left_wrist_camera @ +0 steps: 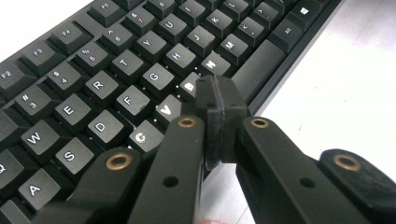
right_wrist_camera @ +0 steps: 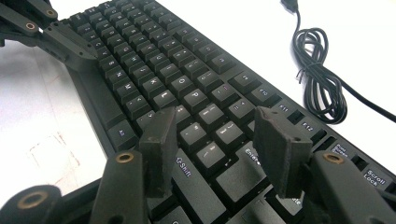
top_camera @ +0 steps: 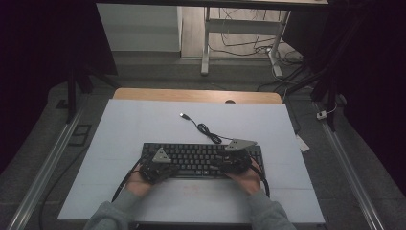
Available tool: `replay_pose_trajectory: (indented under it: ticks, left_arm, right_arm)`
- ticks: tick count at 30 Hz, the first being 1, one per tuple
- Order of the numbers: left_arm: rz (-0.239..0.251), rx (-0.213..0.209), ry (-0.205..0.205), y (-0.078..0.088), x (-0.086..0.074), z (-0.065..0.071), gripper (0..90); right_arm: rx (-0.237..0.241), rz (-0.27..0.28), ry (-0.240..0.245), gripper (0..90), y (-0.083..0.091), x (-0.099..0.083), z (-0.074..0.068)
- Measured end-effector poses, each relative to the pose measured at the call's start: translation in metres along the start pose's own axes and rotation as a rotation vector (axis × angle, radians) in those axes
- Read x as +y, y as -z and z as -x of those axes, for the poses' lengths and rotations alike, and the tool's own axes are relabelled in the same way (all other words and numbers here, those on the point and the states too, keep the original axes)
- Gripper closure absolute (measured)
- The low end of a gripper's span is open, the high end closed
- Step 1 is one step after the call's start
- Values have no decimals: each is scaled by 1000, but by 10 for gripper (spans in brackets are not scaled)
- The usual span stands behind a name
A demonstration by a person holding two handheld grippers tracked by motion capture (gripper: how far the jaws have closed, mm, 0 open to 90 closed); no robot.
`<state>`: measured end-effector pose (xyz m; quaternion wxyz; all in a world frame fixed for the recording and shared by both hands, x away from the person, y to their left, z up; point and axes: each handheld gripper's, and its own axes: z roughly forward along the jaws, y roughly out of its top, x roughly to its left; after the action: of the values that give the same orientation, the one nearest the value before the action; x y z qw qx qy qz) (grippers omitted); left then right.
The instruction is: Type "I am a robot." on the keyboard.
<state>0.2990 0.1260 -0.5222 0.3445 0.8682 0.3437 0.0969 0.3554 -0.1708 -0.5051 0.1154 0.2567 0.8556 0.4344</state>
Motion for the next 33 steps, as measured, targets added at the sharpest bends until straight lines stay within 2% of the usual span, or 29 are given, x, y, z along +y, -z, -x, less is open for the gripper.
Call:
replay_pose_trajectory:
  ticks: [8,14,18,20,21,22,23,25,28,33]
  left_arm:
    - [18,23,-20,2,1,2,890]
    - [69,38,-7,15,4,2,890]
    - [111,43,21,26,5,-2,878]
    - [132,46,43,32,4,-6,795]
    - [141,46,54,34,4,-8,795]
    - [150,48,65,36,3,-11,728]
    - [157,55,77,38,3,-13,728]
    - [169,73,103,41,1,-16,647]
    - [170,91,126,44,-1,-20,551]
    - [167,111,147,48,-3,-26,455]
  right_arm:
    - [4,7,-1,497,1,0,1]
    - [-5,9,0,497,2,1,0]
    - [3,7,4,497,2,1,0]
    - [5,7,3,496,2,1,-1]
    - [5,7,3,496,2,1,-1]
    - [4,7,4,495,2,1,-1]
    - [4,7,4,495,2,1,-1]
    - [5,10,4,493,2,1,-1]
    - [4,10,5,491,2,1,-1]
    - [2,8,6,486,2,1,-1]
